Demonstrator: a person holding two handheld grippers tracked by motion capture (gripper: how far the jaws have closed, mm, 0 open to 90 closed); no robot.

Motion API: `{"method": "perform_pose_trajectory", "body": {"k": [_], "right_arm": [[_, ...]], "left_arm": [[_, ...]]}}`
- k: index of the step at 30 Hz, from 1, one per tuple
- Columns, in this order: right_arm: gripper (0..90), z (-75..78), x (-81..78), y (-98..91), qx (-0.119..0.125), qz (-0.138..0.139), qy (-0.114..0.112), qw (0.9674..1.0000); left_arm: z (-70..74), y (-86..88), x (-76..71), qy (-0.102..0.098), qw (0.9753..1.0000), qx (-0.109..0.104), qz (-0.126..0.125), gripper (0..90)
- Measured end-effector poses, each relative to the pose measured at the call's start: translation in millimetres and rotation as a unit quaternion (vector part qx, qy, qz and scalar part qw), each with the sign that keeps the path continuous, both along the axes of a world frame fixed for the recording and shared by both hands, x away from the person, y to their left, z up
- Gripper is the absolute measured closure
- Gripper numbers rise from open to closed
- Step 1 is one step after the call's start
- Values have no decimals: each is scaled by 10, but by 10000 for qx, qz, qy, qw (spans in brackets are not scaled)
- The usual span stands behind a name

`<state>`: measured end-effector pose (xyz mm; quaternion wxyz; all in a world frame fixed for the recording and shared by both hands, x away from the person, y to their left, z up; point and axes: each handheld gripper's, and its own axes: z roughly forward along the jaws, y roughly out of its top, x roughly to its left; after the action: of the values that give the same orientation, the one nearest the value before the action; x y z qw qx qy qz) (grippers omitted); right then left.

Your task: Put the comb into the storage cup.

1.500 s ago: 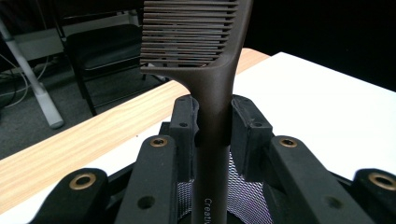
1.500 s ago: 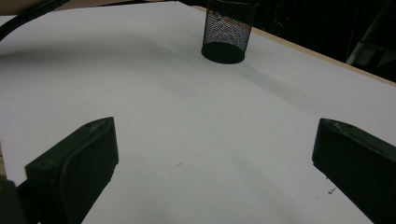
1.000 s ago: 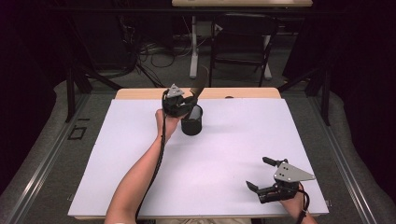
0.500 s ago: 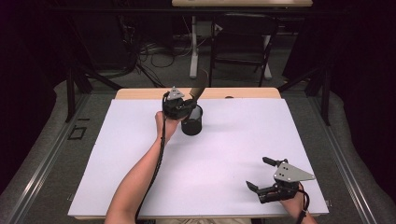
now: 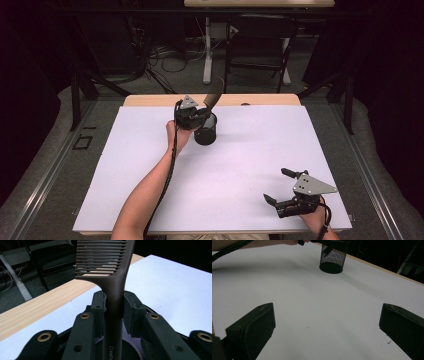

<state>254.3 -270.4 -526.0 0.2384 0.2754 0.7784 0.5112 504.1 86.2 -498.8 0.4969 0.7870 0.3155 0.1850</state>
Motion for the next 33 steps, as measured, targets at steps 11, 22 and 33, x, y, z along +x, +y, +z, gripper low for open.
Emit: {"method": "perform_pose_trajectory", "body": {"k": [11, 22, 33], "right_arm": [[2, 0, 0, 0, -1, 4, -3, 10000], [2, 0, -1, 1, -8, 9, 6, 10000], [2, 0, 0, 0, -3, 6, 5, 10000]], "left_arm": [[-34, -10, -15, 14, 10000, 59, -25, 724], [-55, -43, -20, -12, 9997, 232, -27, 723], [-63, -60, -19, 15, 9993, 361, -1, 723]]}}
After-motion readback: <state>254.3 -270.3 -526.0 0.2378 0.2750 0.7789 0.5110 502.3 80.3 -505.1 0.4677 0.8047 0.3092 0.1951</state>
